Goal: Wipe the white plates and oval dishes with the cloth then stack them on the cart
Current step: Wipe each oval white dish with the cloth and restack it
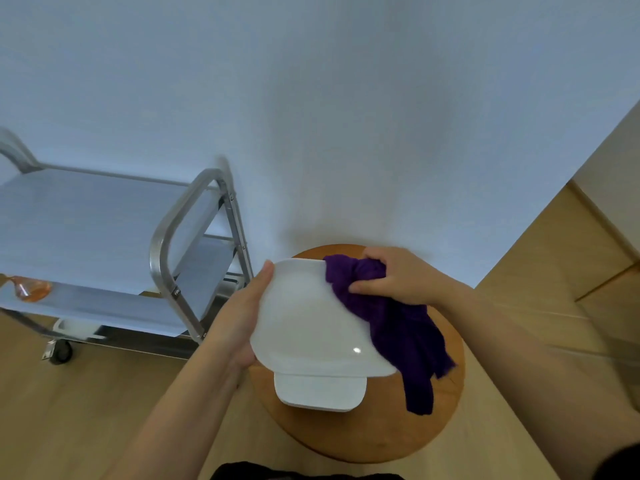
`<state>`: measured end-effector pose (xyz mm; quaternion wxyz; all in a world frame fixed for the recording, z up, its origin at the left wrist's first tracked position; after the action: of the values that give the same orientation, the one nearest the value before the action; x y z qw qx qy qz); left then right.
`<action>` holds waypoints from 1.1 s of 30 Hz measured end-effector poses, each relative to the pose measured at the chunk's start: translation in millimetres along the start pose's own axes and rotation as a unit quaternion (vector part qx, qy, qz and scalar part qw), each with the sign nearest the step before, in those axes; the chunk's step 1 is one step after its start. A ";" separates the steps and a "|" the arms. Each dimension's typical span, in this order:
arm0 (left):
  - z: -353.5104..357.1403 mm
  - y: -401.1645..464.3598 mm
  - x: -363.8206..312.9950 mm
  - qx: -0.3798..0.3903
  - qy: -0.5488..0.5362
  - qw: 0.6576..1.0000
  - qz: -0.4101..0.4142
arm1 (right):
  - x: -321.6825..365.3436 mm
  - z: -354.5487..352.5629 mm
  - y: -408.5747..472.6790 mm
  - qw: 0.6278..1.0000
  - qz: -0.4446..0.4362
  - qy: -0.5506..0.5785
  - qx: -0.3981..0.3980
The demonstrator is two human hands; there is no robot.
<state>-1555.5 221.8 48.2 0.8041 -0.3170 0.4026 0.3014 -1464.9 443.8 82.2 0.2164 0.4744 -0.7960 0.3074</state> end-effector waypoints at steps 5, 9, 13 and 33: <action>0.3 8.0 1.4 -0.026 -0.053 0.998 -0.010 | -24.4 12.5 -2.8 0.977 0.097 0.176 -0.069; 7.7 11.6 11.3 -0.094 -0.074 0.993 -0.009 | -27.4 36.6 -13.4 0.908 0.183 0.341 -0.158; 16.8 10.7 22.2 -0.160 -0.067 0.984 0.032 | -27.7 56.6 -20.8 0.778 0.240 0.555 -0.171; 24.4 15.3 35.6 -0.071 0.088 0.993 0.025 | -14.7 71.6 -36.9 0.739 0.257 0.596 -0.180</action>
<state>-1538.1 257.8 25.8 0.7334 -0.3881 0.4570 0.3203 -1429.2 389.9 32.0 0.6409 -0.0757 -0.6365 0.4224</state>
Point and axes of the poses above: each hand's wrist, its own y-axis towards the middle knuckle, its own z-axis out of the palm, x = y × z, the point moved 1 cm from there along y, towards the middle knuckle, and after that the axes turned 12 degrees about z, right-handed, at the moved point
